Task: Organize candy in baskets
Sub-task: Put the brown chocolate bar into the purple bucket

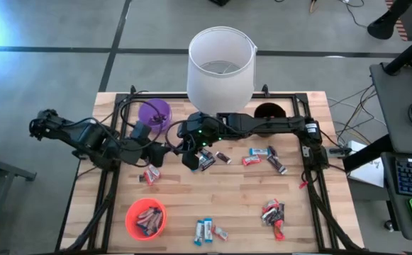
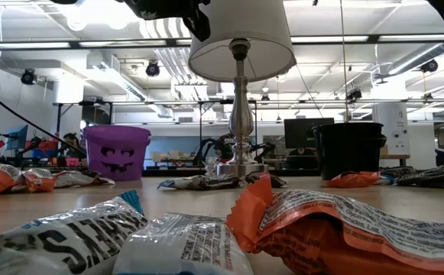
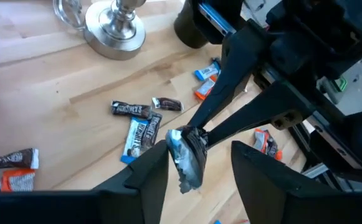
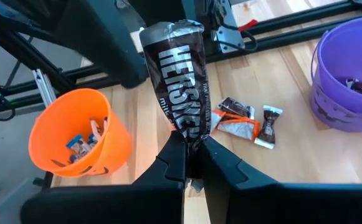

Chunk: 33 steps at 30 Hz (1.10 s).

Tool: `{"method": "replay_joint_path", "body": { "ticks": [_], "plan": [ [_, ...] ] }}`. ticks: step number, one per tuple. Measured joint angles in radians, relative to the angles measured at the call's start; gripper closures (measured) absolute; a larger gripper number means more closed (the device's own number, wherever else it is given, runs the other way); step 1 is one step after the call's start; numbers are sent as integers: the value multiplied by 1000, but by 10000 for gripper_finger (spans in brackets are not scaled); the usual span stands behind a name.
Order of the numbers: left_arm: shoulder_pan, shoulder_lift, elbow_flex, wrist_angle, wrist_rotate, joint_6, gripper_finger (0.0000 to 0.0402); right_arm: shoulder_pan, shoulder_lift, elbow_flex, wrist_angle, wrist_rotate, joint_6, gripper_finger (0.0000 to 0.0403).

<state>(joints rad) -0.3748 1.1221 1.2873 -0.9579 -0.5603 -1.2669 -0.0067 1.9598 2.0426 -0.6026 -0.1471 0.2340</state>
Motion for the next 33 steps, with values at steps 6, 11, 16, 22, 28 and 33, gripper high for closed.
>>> {"method": "replay_joint_path", "body": {
  "ticks": [6, 11, 16, 22, 28, 33],
  "plan": [
    [2, 7, 0, -1, 3, 27, 299, 0, -1, 0, 1, 0, -3, 390],
    [4, 24, 0, -3, 9, 59, 348, 0, -1, 0, 11, 0, -1, 390],
    [4, 40, 0, -3, 10, 116, 393, 0, -1, -2, 6, 1, -1, 390],
    [4, 30, 6, -4, 8, 186, 396, 0, -2, -2, 14, -1, 0, 366],
    [4, 9, 8, -37, 1, 228, 400, 0, -2, -2, 16, -9, 0, 300],
    [10, -3, 8, -164, -30, 220, 400, -2, -4, -2, 13, -9, 3, 248]
  ]
}}
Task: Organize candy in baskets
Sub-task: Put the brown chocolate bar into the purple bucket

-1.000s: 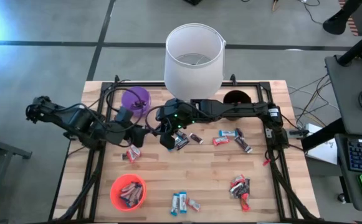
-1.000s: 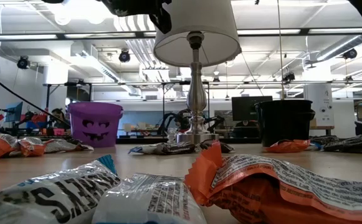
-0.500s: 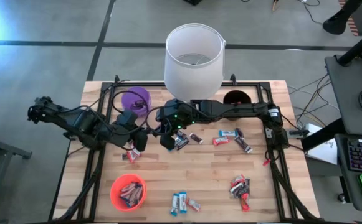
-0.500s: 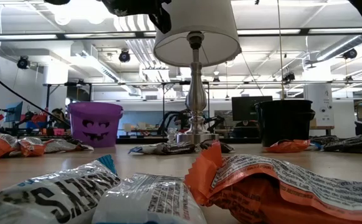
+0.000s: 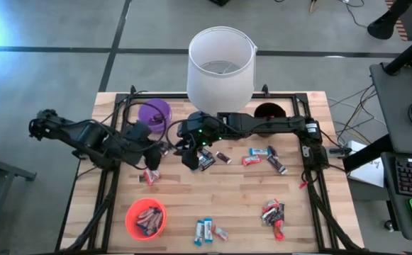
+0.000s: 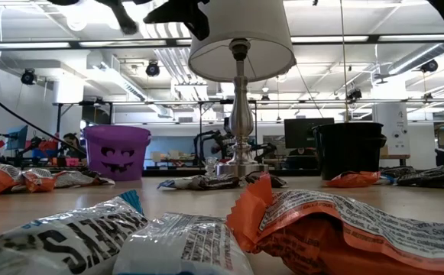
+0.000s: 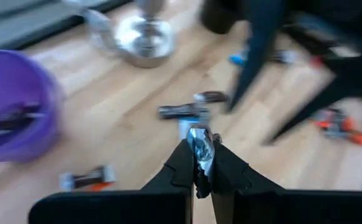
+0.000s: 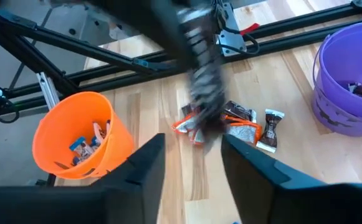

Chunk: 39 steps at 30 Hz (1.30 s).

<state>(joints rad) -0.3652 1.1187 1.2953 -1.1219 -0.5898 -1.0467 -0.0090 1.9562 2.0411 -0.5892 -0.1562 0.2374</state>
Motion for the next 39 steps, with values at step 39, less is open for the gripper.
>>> {"method": "replay_joint_path", "body": {
  "ticks": [39],
  "plan": [
    [882, -121, -204, 102, 292, 750, 394, 90, -25, -1, -694, 184, 206, 236]
  ]
}}
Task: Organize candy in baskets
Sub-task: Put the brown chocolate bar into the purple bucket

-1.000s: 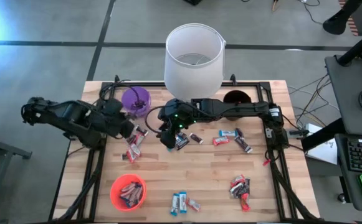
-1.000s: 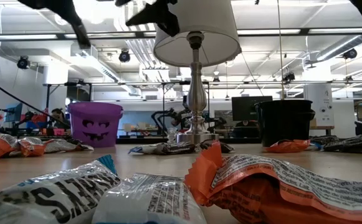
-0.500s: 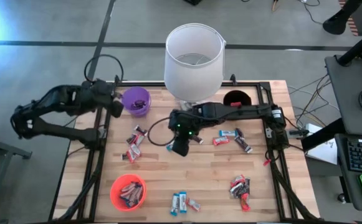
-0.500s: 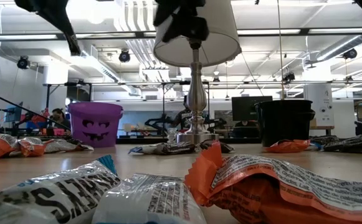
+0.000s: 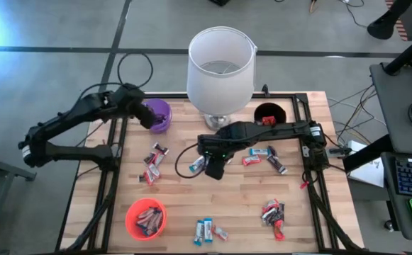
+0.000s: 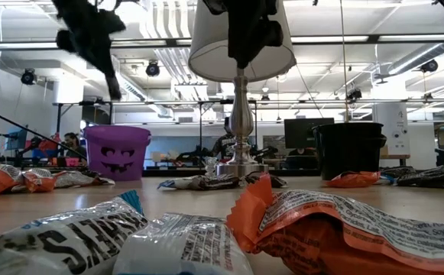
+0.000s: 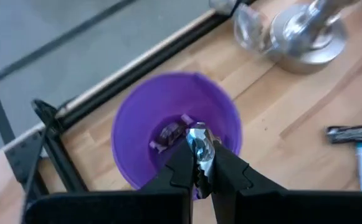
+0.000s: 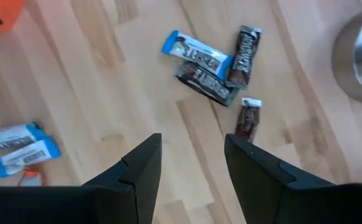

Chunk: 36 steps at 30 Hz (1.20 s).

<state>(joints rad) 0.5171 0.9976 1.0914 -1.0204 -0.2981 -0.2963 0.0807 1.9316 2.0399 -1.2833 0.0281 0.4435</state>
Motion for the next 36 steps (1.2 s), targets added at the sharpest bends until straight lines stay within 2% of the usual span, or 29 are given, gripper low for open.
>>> {"method": "replay_joint_path", "body": {
  "ticks": [5, 11, 16, 21, 25, 28, 32, 36],
  "plan": [
    [46, -17, -126, 153, 55, 16, 394, -1, 0, 0, -50, 2, -41, 236],
    [68, 6, -189, 227, 81, 25, 393, -5, 0, -3, -94, 2, -62, 236],
    [70, 32, -183, 233, 104, 47, 381, -9, 0, -5, -106, 2, -69, 236],
    [71, 59, -167, 215, 107, 52, 337, -9, 0, -5, -117, 6, -69, 236],
    [71, 72, -153, 190, 107, 52, 300, -10, 0, -6, -171, 95, -70, 236],
    [71, 71, -147, 189, 107, 51, 282, -13, 0, -15, -208, 123, -70, 236],
    [71, 70, -128, 180, 107, 44, 277, -14, -1, -50, -190, 124, -78, 236],
    [71, 67, -93, 175, 107, 44, 281, -26, -2, -139, -110, 123, -81, 236]
  ]
}}
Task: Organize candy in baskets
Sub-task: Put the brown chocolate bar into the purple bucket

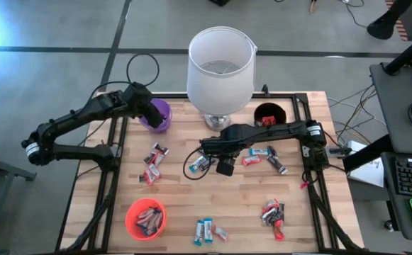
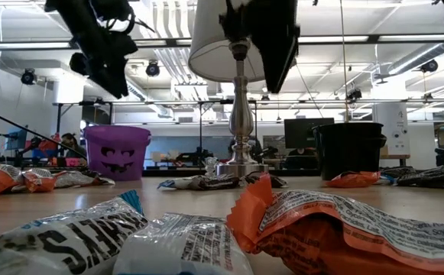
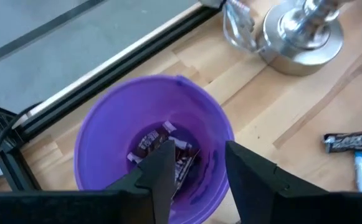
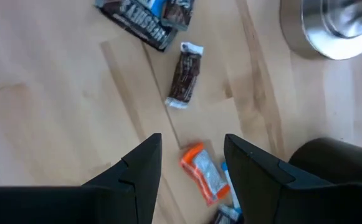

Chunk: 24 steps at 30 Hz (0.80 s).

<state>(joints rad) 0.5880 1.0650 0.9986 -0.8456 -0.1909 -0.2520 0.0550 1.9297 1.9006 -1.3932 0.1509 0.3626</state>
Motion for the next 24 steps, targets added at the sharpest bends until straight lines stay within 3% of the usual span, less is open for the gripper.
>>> {"method": "replay_joint_path", "body": {
  "ticks": [13, 24],
  "plan": [
    [-2, -5, 170, -132, 0, 73, 288, -3, 0, -213, 188, -2, 125, 236],
    [-2, -7, 217, -145, 0, 128, 288, -48, -3, -265, 396, -142, 153, 236]
  ]
}}
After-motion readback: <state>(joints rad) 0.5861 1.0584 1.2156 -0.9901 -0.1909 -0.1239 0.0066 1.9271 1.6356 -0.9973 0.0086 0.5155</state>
